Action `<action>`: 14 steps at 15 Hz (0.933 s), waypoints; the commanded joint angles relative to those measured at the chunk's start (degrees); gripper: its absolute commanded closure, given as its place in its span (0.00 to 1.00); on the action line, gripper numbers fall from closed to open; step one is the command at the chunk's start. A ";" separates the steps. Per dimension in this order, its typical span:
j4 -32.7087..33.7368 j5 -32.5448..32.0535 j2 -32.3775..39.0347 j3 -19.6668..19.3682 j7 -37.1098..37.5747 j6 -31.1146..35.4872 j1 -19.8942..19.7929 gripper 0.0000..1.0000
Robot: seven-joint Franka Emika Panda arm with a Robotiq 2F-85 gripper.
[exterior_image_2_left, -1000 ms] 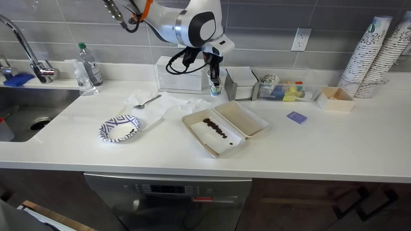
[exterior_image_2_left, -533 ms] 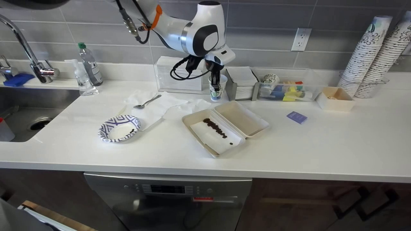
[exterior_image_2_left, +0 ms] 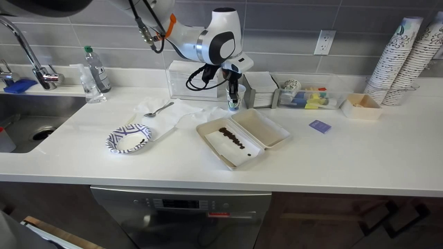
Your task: Move the cup to the right
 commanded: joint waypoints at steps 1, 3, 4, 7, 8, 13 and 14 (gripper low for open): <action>-6.09 -5.04 -6.71 -3.13 1.61 -0.12 4.26 0.43; -9.24 -7.48 -10.35 -3.54 1.15 1.08 5.42 0.27; -11.80 -7.49 -13.22 -2.60 -1.26 0.69 5.24 0.21; -20.56 -13.73 -21.65 -2.24 -6.09 4.32 6.20 0.01; -23.19 -15.01 -24.70 -1.58 -8.41 3.89 5.92 0.00; -36.43 -5.90 -40.48 1.76 -29.14 -1.47 3.26 0.00; -37.75 -3.61 -42.61 -0.66 -33.17 -3.04 5.66 0.00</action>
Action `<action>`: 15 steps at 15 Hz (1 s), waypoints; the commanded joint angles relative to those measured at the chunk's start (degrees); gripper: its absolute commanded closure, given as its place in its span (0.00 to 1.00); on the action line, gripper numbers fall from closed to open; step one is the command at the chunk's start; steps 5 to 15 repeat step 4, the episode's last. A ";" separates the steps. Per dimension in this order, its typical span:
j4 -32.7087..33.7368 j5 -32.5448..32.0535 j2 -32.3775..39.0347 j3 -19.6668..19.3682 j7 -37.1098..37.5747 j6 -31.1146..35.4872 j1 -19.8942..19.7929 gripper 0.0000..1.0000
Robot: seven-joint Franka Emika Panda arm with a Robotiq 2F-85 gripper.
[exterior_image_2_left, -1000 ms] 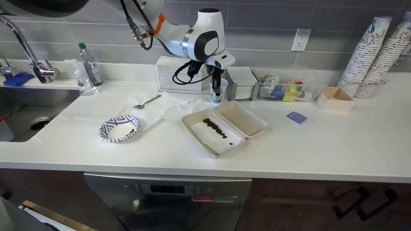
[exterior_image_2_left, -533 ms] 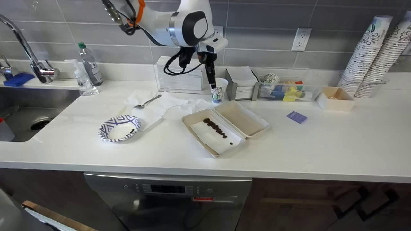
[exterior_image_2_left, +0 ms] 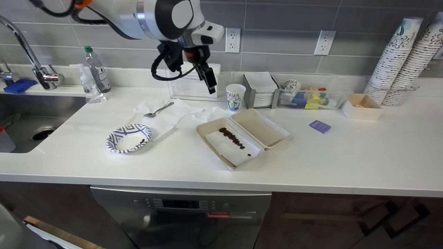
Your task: Move the cup to the right
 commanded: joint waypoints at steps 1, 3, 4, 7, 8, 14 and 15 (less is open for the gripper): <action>-2.17 2.78 -2.81 2.40 -4.58 -1.43 -2.52 0.00; -5.46 5.49 -7.46 2.41 -9.60 -3.06 -2.77 0.00; -6.32 5.80 -8.64 2.37 -10.39 -3.28 -2.82 0.00; -6.32 5.80 -8.64 2.37 -10.39 -3.28 -2.82 0.00; -6.32 5.80 -8.64 2.37 -10.39 -3.28 -2.82 0.00; -6.32 5.80 -8.64 2.37 -10.39 -3.28 -2.82 0.00; -6.32 5.80 -8.64 2.37 -10.39 -3.28 -2.82 0.00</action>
